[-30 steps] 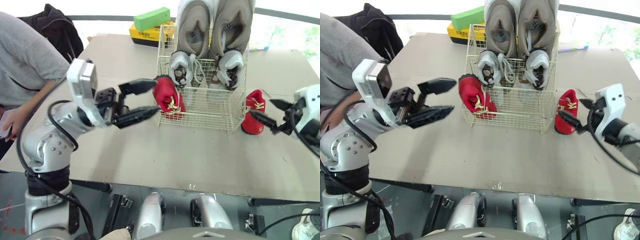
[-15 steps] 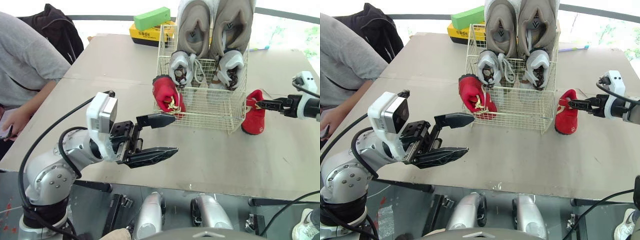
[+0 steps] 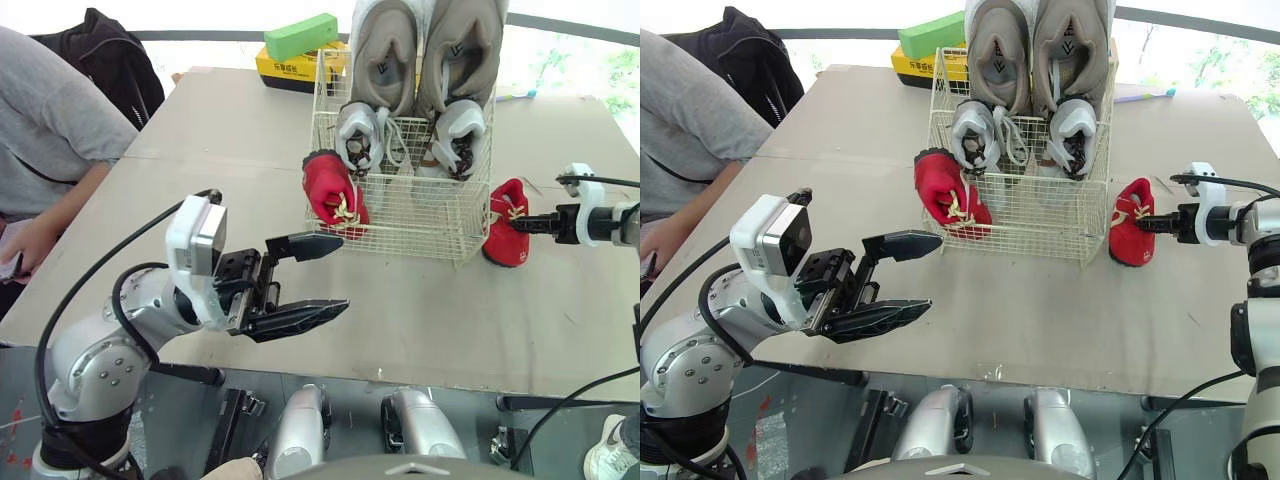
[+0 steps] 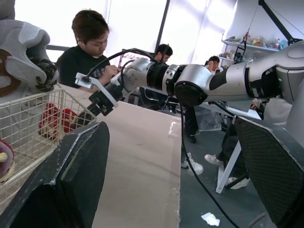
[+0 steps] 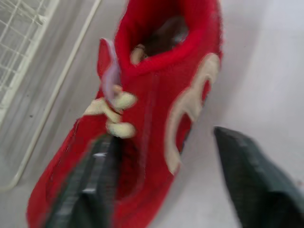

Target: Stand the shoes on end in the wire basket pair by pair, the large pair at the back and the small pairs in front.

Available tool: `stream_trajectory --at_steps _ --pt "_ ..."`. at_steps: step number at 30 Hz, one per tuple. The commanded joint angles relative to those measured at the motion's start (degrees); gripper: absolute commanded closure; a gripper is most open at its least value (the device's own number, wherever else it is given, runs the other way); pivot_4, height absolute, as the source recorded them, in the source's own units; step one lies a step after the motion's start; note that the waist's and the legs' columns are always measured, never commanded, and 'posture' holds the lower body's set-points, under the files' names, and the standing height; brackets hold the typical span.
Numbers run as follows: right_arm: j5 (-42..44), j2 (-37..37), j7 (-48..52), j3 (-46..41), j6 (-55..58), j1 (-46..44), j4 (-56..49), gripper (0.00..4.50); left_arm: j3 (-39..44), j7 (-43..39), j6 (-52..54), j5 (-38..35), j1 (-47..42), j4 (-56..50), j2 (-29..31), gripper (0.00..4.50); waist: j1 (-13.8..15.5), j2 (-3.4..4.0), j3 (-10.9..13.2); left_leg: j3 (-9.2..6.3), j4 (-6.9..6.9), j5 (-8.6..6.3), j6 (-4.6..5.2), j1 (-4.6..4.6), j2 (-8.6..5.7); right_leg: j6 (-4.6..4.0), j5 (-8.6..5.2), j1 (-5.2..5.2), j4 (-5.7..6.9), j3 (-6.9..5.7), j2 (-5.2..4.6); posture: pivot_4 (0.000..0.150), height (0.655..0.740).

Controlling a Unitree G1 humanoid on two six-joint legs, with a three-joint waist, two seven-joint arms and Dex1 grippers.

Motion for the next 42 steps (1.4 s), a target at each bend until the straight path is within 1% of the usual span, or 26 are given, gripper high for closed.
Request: stream_trajectory --at_steps 1,3,7,9,11,14,15,16,17,18,19,20,21,22,23,24,25,26,27,29,31,33,36,37,40,42 --pt "-3.9 -0.5 0.0 0.1 -3.6 -0.2 2.5 3.5 1.5 -1.4 -1.6 0.2 1.0 -1.1 0.8 0.0 0.1 0.0 0.0 0.0 0.02 0.0 0.0 0.0 0.0 0.0 0.0 0.01 0.0 -0.01 -0.02 0.15 0.74" --pt "-4.2 -0.7 0.8 -0.7 -4.4 -0.3 2.4 4.42 1.4 -1.7 -2.2 0.6 1.3 -1.0 0.9 0.0 0.2 -0.03 0.0 0.0 0.05 0.0 0.0 0.0 -0.03 0.0 0.0 0.03 0.0 -0.02 -0.08 0.15 0.74" --pt "-2.4 -3.1 3.3 -4.3 -4.7 1.7 -2.3 4.47 1.1 -2.1 -3.1 1.4 2.3 -0.8 0.6 0.0 0.3 0.0 0.0 0.01 0.07 0.0 0.01 -0.01 -0.04 0.0 0.0 0.02 0.0 0.0 -0.1 0.15 0.74" --pt "0.2 -5.0 4.3 -7.8 -3.3 4.9 -8.4 4.47 0.8 -2.3 -3.5 1.8 2.6 -0.7 0.4 0.0 0.4 0.04 0.0 -0.01 0.04 0.0 0.0 -0.03 -0.04 0.0 0.0 0.0 0.01 -0.01 -0.1 0.15 0.74" --pt "4.2 -7.7 3.5 -13.8 0.3 11.7 -19.5 4.47 0.6 -1.7 -3.9 1.8 2.8 -0.8 0.0 0.0 0.8 0.1 0.1 -0.04 -0.04 0.0 0.0 -0.07 -0.04 0.0 -0.01 -0.01 -0.02 -0.06 -0.1 0.15 0.74" --pt "11.7 -7.1 -3.5 -32.1 2.9 26.3 -43.7 4.47 -0.5 -0.9 -4.2 2.2 2.8 -0.6 -0.9 0.0 1.5 0.22 0.1 -0.07 -0.11 -0.01 -0.01 -0.1 -0.04 0.11 -0.07 -0.02 -0.06 -0.11 -0.15 0.15 0.74" --pt "14.8 -5.1 -5.8 -38.0 3.8 29.5 -50.3 4.47 -1.0 -0.8 -4.2 2.5 2.7 -0.5 -1.1 0.0 1.6 0.26 0.1 -0.05 -0.12 -0.01 -0.01 -0.1 -0.02 0.14 -0.09 -0.02 -0.04 -0.09 -0.14 0.15 0.74" --pt "17.1 -3.5 -7.7 -41.7 4.9 31.6 -55.1 4.47 -1.0 -1.0 -4.2 2.7 2.9 -0.4 -1.1 0.0 1.2 0.3 0.1 -0.07 -0.18 -0.01 -0.02 -0.09 -0.02 0.16 -0.1 -0.03 -0.06 -0.09 -0.12 0.15 0.74" --pt "21.3 0.3 -10.2 -46.8 3.5 33.2 -61.8 4.47 -1.2 -1.2 -4.2 2.9 3.0 -0.1 -1.2 0.0 0.8 0.33 0.1 -0.02 -0.17 -0.01 -0.03 -0.02 0.02 0.22 -0.13 -0.03 -0.03 -0.04 -0.07 0.15 0.74" --pt "27.1 3.6 -13.1 -51.3 4.7 34.2 -69.4 4.47 -1.7 -1.2 -4.3 3.5 2.8 0.4 -1.4 0.0 0.3 0.33 0.1 -0.03 -0.21 -0.01 -0.03 0.0 0.04 0.3 -0.17 -0.02 -0.03 -0.01 -0.07 0.15 0.74" --pt "35.4 7.6 -19.4 -54.5 6.7 33.6 -77.1 4.47 -2.2 -1.2 -4.5 4.1 2.6 1.0 -1.6 0.0 -0.1 0.34 0.1 -0.03 -0.18 -0.01 -0.03 0.04 0.1 0.36 -0.21 -0.01 -0.01 0.0 -0.07 0.15 0.74" --pt "37.6 11.9 -24.9 -54.0 5.2 33.8 -85.9 4.47 -2.8 -1.6 -4.9 5.0 2.5 1.5 -1.8 0.0 -0.3 0.36 0.1 -0.07 -0.2 -0.01 -0.04 0.08 0.19 0.39 -0.21 0.0 0.04 0.0 -0.03 0.15 0.74" --pt "38.5 14.6 -28.9 -53.0 4.5 33.9 -91.6 4.47 -3.2 -2.0 -5.2 5.6 2.4 1.9 -1.9 0.0 -0.6 0.38 0.1 -0.05 -0.16 -0.01 -0.04 0.11 0.23 0.39 -0.21 0.0 0.1 0.03 -0.03 0.15 0.74" --pt "37.1 16.7 -30.9 -50.2 1.8 34.4 -96.5 4.47 -3.5 -2.6 -5.3 5.9 2.3 2.4 -1.9 0.0 -0.8 0.37 0.1 -0.1 -0.19 0.01 -0.06 0.16 0.23 0.36 -0.19 0.01 0.11 0.0 -0.02 0.15 0.74" --pt "33.5 19.4 -34.7 -46.0 0.1 34.3 -100.1 4.47 -3.7 -2.9 -5.2 5.8 1.8 2.9 -2.1 0.0 -1.0 0.38 0.1 -0.16 -0.18 0.03 -0.09 0.17 0.27 0.34 -0.19 0.01 0.13 -0.04 -0.02 0.15 0.74" --pt "24.6 21.6 -38.1 -37.8 -4.6 35.1 -103.3 4.47 -3.8 -2.9 -5.1 5.6 1.0 3.7 -2.5 0.0 -1.3 0.39 0.1 -0.18 -0.18 0.04 -0.1 0.17 0.28 0.34 -0.19 0.01 0.13 -0.06 -0.02 0.15 0.74" --pt "18.5 24.5 -40.0 -30.8 -9.0 36.7 -105.1 4.47 -3.7 -3.3 -5.1 5.6 0.3 4.4 -2.4 0.0 -1.5 0.35 0.0 -0.16 -0.2 0.04 -0.11 0.2 0.27 0.33 -0.19 0.01 0.14 -0.04 -0.03 0.15 0.74" --pt "14.3 26.6 -41.2 -26.1 -12.2 38.0 -105.8 4.47 -3.7 -3.6 -5.2 5.7 -0.1 4.9 -2.3 0.0 -1.6 0.31 -0.1 -0.16 -0.2 0.04 -0.12 0.24 0.28 0.31 -0.19 0.01 0.13 -0.03 -0.03 0.15 0.74" --pt "11.1 29.5 -42.0 -22.4 -16.7 39.1 -105.6 4.47 -3.1 -3.6 -5.7 5.8 -0.4 5.5 -2.4 0.0 -1.5 0.31 0.0 -0.19 -0.2 0.06 -0.14 0.2 0.28 0.29 -0.18 -0.01 0.12 -0.06 -0.01 0.15 0.74" --pt "6.7 32.7 -43.9 -18.6 -22.3 40.4 -104.2 4.47 -2.2 -3.4 -6.2 5.7 -0.7 6.2 -2.7 0.0 -1.1 0.35 0.0 -0.17 -0.22 0.07 -0.16 0.07 0.26 0.28 -0.19 -0.08 0.07 -0.07 -0.05 0.15 0.74" --pt "1.6 32.6 -41.8 -13.6 -29.2 42.3 -101.2 4.47 -1.0 -5.2 -8.4 7.2 0.8 6.4 -2.3 0.0 -0.7 0.34 0.0 -0.11 -0.21 0.07 -0.16 -0.11 0.04 0.23 -0.16 -0.18 0.05 -0.08 -0.07 0.15 0.74" --pt "-3.9 33.1 -40.7 -9.5 -39.4 44.9 -96.2 4.47 1.5 -3.9 -9.6 7.0 3.8 4.6 -3.0 0.0 -0.8 0.23 -0.1 0.06 -0.21 0.05 -0.12 -0.11 -0.05 0.18 -0.11 -0.15 -0.14 -0.07 -0.16 0.15 0.74" --pt "-4.7 36.4 -42.5 -8.2 -46.0 46.5 -92.3 4.47 3.0 -3.0 -11.2 8.0 7.3 1.4 -2.8 0.0 -1.0 0.19 -0.1 0.09 -0.22 -0.02 -0.01 -0.09 0.01 0.18 -0.1 -0.01 -0.41 0.01 -0.22 0.15 0.74" --pt "-6.6 36.7 -43.0 -7.8 -48.9 46.9 -90.6 4.47 3.2 -1.9 -11.8 8.5 8.4 -0.1 -3.2 0.0 -0.9 0.2 -0.1 0.07 -0.22 -0.02 -0.01 -0.1 0.01 0.17 -0.09 -0.01 -0.4 0.02 -0.23 0.15 0.74" --pt "-11.6 38.2 -46.0 -7.6 -58.3 48.9 -82.7 4.47 2.1 6.3 -12.5 9.2 11.6 -9.0 -5.9 0.0 -0.9 0.15 -0.1 0.0 -0.23 -0.02 -0.01 -0.04 0.06 0.14 -0.08 0.03 -0.36 -0.01 -0.37 0.15 0.74" --pt "-14.5 38.6 -47.8 -7.2 -63.6 49.0 -77.7 4.47 -0.3 10.1 -13.4 12.3 13.2 -14.0 -7.1 0.0 -0.9 0.13 -0.1 0.0 -0.23 -0.02 -0.02 -0.01 0.13 0.13 -0.08 0.04 -0.35 0.01 -0.36 0.15 0.74"
